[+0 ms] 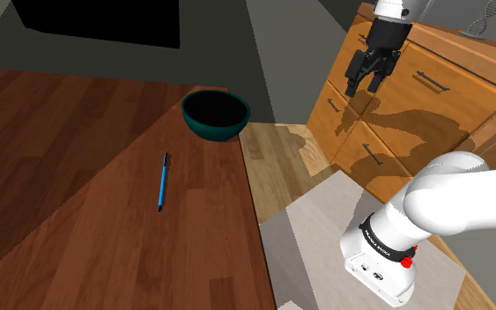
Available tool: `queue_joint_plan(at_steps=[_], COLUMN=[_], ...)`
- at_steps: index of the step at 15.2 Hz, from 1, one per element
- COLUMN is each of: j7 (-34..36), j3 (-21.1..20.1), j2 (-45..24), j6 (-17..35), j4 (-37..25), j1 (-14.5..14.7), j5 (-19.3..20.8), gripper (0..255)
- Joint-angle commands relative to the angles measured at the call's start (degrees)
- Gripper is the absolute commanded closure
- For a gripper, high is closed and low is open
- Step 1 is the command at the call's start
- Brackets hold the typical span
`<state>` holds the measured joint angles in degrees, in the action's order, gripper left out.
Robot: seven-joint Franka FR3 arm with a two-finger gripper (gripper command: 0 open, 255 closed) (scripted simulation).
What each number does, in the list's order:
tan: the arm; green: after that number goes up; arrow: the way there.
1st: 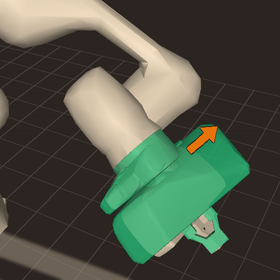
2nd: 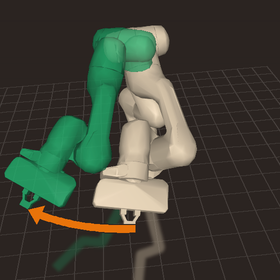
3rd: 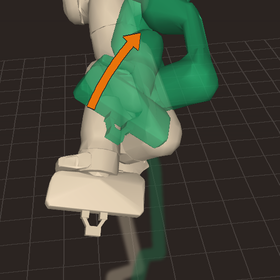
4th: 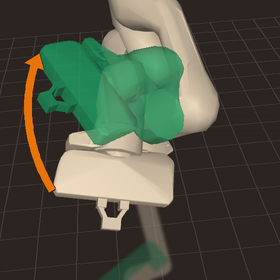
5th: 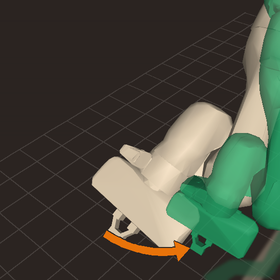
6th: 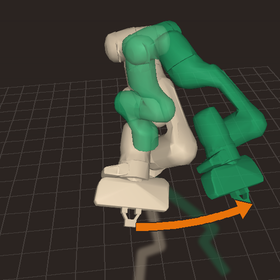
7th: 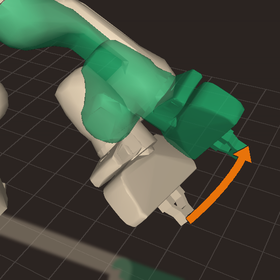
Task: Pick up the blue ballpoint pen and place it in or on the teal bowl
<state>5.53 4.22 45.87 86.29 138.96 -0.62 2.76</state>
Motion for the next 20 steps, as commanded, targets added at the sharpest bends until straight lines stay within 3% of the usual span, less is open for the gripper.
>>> queue_joint_plan(at_steps=[1, 10, 20], j7=[0.00, 15.28, 31.62], j3=[0.00, -11.79, -24.99], j2=[0.00, -2.67, -14.44], j6=[0.00, 7.10, 17.59], j4=[0.00, 3.82, 0.54], j1=[0.00, 3.71, 6.44], j5=[0.00, -9.75, -17.25], gripper=[0, 0, 0])
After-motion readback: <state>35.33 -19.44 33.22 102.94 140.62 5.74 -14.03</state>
